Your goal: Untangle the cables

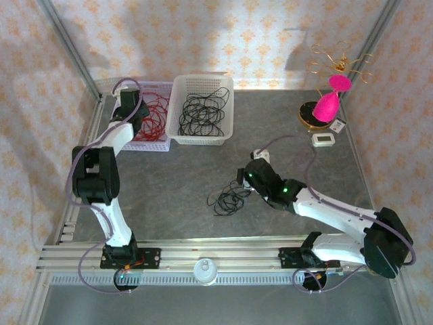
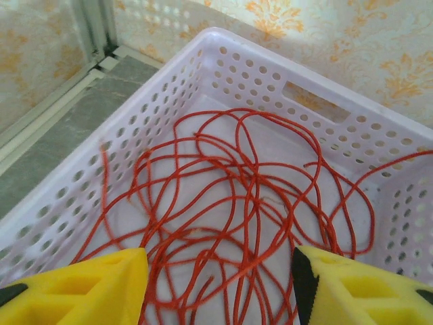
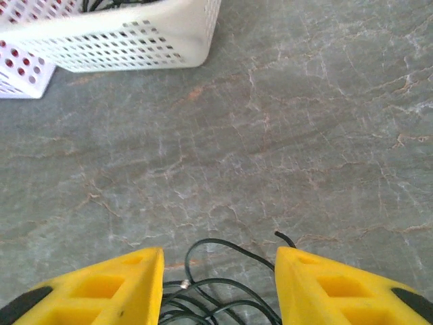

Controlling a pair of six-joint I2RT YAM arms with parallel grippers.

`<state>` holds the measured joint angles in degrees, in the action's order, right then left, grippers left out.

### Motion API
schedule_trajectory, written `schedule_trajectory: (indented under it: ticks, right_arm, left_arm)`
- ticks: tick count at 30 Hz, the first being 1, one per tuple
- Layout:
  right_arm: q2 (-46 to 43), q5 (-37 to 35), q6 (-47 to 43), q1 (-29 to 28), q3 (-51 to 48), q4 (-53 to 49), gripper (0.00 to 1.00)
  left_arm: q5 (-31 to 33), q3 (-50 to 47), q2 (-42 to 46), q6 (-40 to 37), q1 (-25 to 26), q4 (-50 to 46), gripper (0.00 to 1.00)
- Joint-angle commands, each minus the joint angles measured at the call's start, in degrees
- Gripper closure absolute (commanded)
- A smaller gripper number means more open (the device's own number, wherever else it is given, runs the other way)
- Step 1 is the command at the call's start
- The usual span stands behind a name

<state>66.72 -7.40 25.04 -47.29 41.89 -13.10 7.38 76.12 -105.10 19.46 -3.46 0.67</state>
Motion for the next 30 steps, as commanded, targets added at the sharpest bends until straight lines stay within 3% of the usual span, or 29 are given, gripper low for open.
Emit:
schedule_trajectory:
  ticks: [1, 7, 13, 16, 21, 30]
  right_arm:
    - [0.69, -1.84, 3.06, 0.18, 5.57, -14.16, 0.52]
    - [3.47, 2.8, 5.68, 0.18, 9.96, -21.17, 0.51]
    - [7.01, 10.54, 8.17, 0.18, 12.4, -17.8, 0.51]
    - [9.21, 11.12, 12.21, 0.18, 10.6, -12.91, 0.51]
    - [13.37, 13.78, 20.43, 0.09, 7.23, -2.05, 0.51]
    - [17.47, 13.21, 26.99, 0.09, 4.41, 3.94, 0.51]
  left_arm:
    - [-0.92, -7.34, 13.05, -0.55, 0.52, -1.6, 0.38]
    - [-3.74, -28.67, 34.07, 2.18, 8.28, 0.05, 0.35]
    - [-7.36, -39.66, 47.18, 3.88, 27.91, -5.97, 0.37]
    - [-10.9, -44.39, 50.39, 4.65, 34.91, -5.17, 0.41]
    - [-25.08, -53.79, 55.35, 4.96, 37.17, 6.98, 0.44]
    - [-27.64, -56.55, 57.65, 4.62, 37.43, 9.42, 0.35]
